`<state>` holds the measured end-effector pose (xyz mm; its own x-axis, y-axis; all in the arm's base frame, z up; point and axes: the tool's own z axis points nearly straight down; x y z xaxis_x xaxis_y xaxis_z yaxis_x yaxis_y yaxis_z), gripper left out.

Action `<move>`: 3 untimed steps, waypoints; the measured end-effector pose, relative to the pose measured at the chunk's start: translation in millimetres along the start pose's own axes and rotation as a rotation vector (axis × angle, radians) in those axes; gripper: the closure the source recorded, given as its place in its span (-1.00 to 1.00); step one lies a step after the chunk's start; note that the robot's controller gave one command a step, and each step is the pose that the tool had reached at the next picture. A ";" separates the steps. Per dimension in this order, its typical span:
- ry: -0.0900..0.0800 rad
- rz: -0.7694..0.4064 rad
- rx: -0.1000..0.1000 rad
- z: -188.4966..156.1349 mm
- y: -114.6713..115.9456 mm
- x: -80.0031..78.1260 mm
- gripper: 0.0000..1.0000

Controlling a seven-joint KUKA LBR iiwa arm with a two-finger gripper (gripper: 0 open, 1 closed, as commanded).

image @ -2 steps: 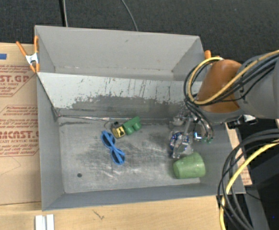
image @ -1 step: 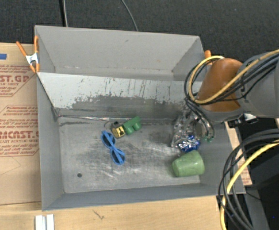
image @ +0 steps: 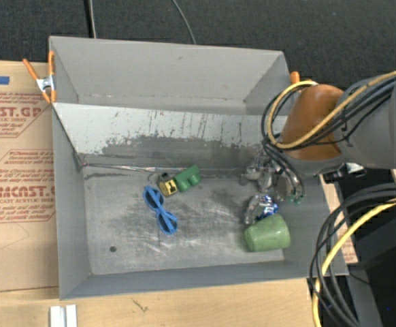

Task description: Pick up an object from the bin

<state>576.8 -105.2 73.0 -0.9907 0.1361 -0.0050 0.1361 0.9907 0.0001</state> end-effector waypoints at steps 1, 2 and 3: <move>-0.013 -0.078 0.000 -1.0 -28.7 29.9 -1.00; -0.014 -0.080 -0.001 -1.8 -27.8 28.9 1.00; -0.005 -0.124 0.002 -103.7 -40.7 36.8 1.00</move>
Offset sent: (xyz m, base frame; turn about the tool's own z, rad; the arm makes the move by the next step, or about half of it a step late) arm -0.0381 -0.0247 -0.0030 -0.0795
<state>534.3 -140.5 176.5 -0.9999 0.0127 -0.0094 0.0127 0.9999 -0.0028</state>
